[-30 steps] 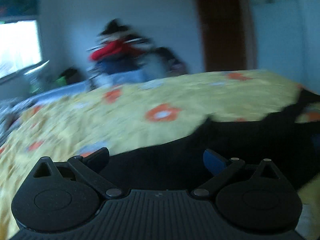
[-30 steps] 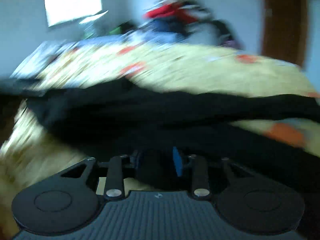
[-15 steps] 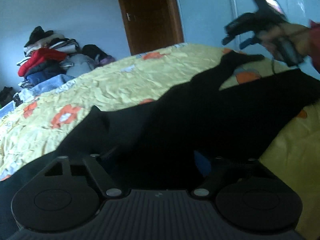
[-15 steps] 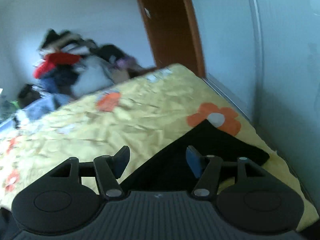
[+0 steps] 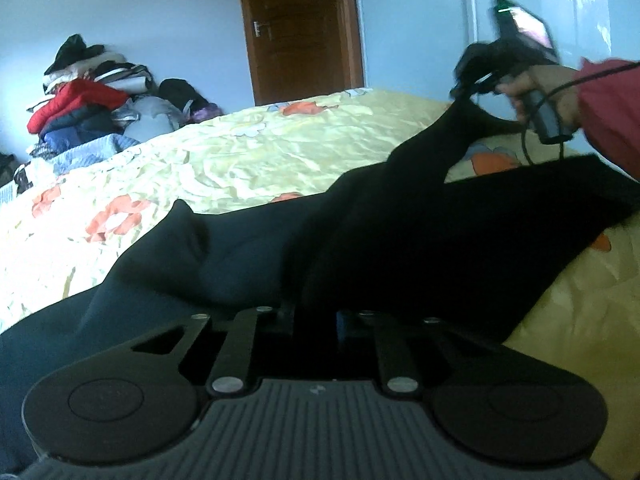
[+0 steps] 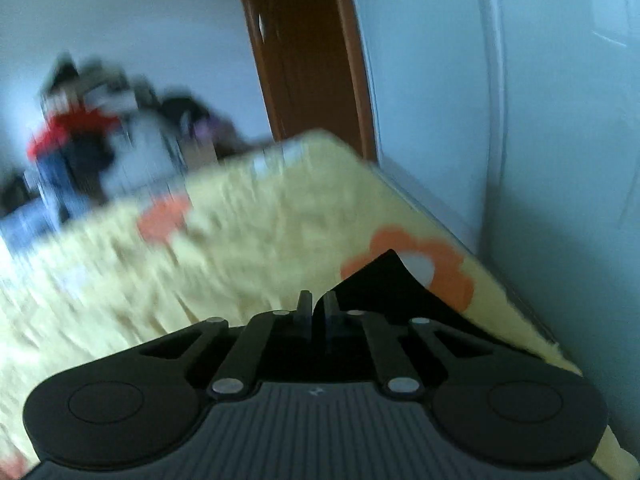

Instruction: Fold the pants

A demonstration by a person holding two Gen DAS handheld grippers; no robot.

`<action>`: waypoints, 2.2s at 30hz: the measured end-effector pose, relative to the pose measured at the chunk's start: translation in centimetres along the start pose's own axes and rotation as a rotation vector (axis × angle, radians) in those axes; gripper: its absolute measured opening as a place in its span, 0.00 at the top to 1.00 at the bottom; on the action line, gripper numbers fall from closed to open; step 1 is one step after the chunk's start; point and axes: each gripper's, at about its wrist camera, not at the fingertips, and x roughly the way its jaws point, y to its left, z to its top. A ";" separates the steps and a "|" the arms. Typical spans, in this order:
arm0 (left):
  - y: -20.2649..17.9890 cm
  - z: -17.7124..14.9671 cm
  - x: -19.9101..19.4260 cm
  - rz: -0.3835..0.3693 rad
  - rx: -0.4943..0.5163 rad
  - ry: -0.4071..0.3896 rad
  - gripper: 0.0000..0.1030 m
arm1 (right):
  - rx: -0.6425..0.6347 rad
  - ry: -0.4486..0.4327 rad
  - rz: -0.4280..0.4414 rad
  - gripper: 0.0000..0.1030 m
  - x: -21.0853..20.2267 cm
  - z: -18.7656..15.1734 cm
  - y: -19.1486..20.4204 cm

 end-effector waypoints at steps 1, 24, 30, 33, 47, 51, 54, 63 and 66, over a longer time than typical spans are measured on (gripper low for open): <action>0.2 0.1 -0.1 -0.003 -0.014 -0.003 0.85 | 0.035 -0.041 0.044 0.95 -1.3 0.4 -0.6; -1.2 -0.6 -0.6 0.007 0.030 -0.014 0.81 | -0.008 0.148 -0.020 0.27 -0.7 -0.7 0.5; -1.3 -1.0 -0.6 -0.001 0.047 -0.030 0.80 | -0.255 0.203 -0.211 0.89 3.7 -2.4 3.5; -0.5 -1.0 -0.7 -0.019 0.001 -0.031 0.90 | -0.181 0.160 -0.171 0.96 2.9 -2.5 2.1; 0.6 -0.2 -3.8 -0.060 -0.016 -0.110 0.95 | 0.171 -0.251 0.010 0.96 -18.9 -2.5 -9.8; -0.2 -0.9 -3.8 -0.055 0.031 -0.093 0.95 | 0.266 -0.213 -0.075 0.96 -21.9 -7.3 -14.0; 0.1 -0.9 -3.9 -0.067 0.021 -0.096 0.95 | 0.309 -0.161 -0.086 0.95 -23.1 -9.7 -16.0; -0.9 -1.5 -2.6 -0.015 0.057 -0.044 0.89 | 0.448 -0.008 0.104 0.18 -15.8 -9.8 -15.7; -0.9 -1.6 -2.4 -0.005 0.059 -0.040 0.82 | 0.479 0.016 0.059 0.18 -13.3 -9.7 -15.6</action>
